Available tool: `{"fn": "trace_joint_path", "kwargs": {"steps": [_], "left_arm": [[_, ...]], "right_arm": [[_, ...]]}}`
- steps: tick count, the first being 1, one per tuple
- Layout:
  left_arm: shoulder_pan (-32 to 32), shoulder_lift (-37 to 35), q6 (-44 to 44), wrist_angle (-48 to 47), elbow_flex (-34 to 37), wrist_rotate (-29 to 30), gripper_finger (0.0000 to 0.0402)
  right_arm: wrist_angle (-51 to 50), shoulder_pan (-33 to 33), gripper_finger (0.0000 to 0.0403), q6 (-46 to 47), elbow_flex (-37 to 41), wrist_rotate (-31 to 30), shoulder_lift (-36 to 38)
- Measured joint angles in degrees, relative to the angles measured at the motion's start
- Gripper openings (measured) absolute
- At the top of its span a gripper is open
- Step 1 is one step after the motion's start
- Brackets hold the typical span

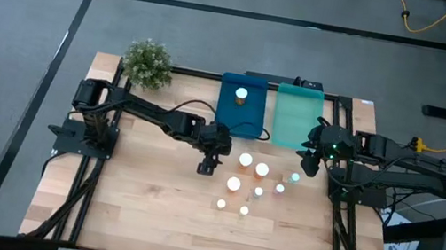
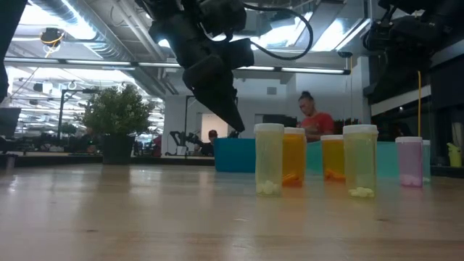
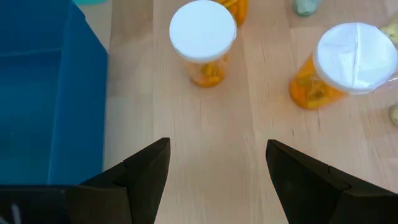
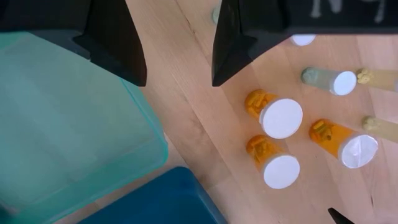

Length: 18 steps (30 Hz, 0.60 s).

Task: Pick and place medicine bottles into bin by pill shape (circle, oval)
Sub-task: Put the large orange medicine bottle into the blue bin

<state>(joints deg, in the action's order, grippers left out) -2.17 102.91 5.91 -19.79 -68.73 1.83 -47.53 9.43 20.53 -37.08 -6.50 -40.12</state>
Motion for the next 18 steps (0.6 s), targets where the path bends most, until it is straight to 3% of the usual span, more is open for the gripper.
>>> {"fn": "trace_joint_path", "kwargs": {"steps": [18], "left_arm": [[0.0, 0.0, -1.4, 0.0, 0.0, 0.0, 0.0256]], "right_arm": [[0.0, 0.0, 0.0183, 0.0, 0.0, 0.0, 0.0]]}}
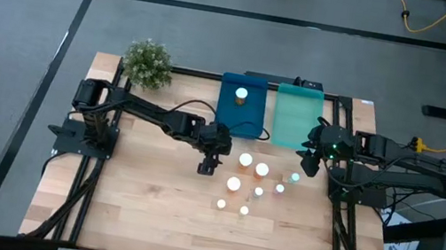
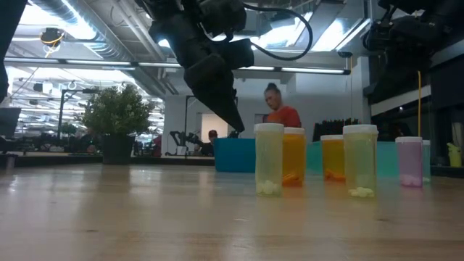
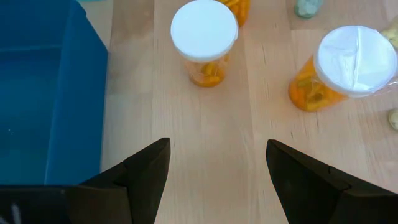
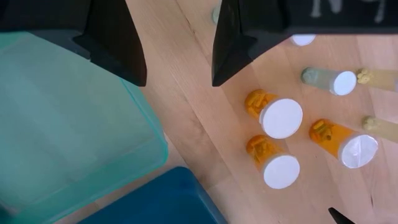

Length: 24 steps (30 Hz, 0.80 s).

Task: Pick and place medicine bottles into bin by pill shape (circle, oval)
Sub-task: Put the large orange medicine bottle into the blue bin

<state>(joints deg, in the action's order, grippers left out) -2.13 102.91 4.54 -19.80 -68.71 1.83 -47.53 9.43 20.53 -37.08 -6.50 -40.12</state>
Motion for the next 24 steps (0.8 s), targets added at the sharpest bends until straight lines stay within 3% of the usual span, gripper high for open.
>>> {"fn": "trace_joint_path", "kwargs": {"steps": [24], "left_arm": [[3.1, 0.1, -0.1, 3.1, 0.0, 0.0, 0.0256]], "right_arm": [[0.0, 0.0, 0.0183, 0.0, 0.0, 0.0, 0.0]]}}
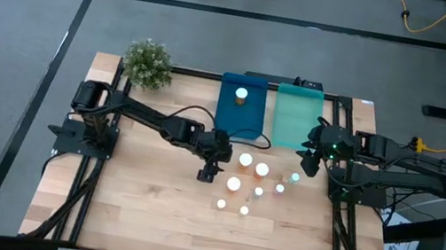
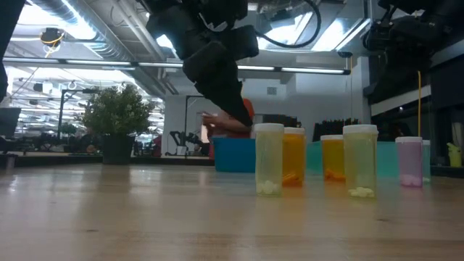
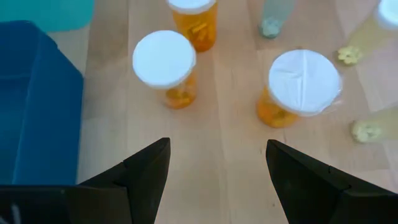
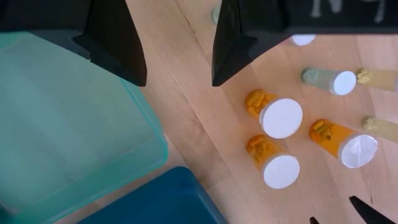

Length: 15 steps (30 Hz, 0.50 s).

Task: Pick and place medicine bottles into bin by pill shape (circle, oval)
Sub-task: Put the large orange medicine bottle into the blue bin

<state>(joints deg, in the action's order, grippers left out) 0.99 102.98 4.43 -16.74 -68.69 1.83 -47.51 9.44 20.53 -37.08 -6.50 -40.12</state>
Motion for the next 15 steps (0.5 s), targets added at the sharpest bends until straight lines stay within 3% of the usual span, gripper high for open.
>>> {"fn": "trace_joint_path", "kwargs": {"steps": [15], "left_arm": [[0.2, 0.0, -1.5, -0.7, 0.0, 0.4, 0.0256]], "right_arm": [[0.0, 0.0, 0.0183, 0.0, 0.0, 0.0, 0.0]]}}
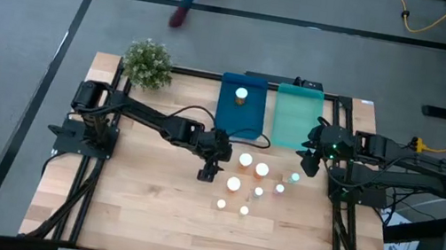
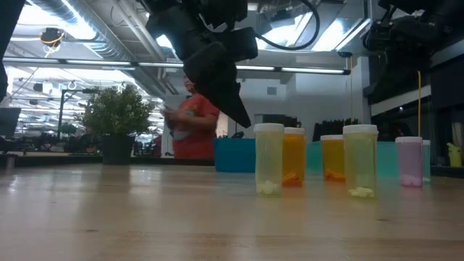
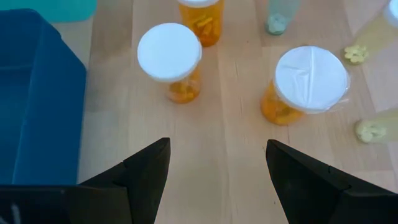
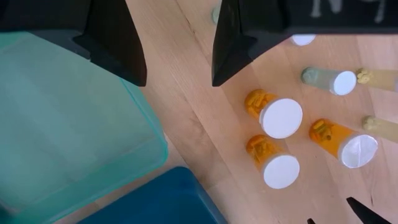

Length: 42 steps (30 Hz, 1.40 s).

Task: Pick and place medicine bottles into bin by pill shape (circle, oval)
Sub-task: Put the large orange medicine bottle into the blue bin

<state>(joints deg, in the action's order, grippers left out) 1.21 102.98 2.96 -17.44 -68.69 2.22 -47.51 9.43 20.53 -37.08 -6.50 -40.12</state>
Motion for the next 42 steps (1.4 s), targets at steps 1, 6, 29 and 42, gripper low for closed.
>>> {"fn": "trace_joint_path", "kwargs": {"steps": [1, 6, 29, 42], "left_arm": [[0.0, 0.0, 0.0, -0.2, 0.0, -0.1, 0.0256], [0.1, 1.5, -0.4, -1.0, 0.1, -1.3, 0.0256], [3.9, 8.9, 0.2, 9.5, -0.2, -6.5, 0.0256], [4.1, 10.1, -0.9, 14.8, -0.2, -9.2, 0.0256]], "right_arm": [[0.0, 0.0, 0.0183, 0.0, 0.0, 0.0, 0.0], [0.0, 0.0, 0.0183, 0.0, 0.0, 0.0, 0.0], [0.1, 0.0, 0.0183, 0.2, 0.0, 0.0, 0.0], [0.1, 0.0, 0.0183, 0.2, 0.0, 0.0, 0.0]]}}
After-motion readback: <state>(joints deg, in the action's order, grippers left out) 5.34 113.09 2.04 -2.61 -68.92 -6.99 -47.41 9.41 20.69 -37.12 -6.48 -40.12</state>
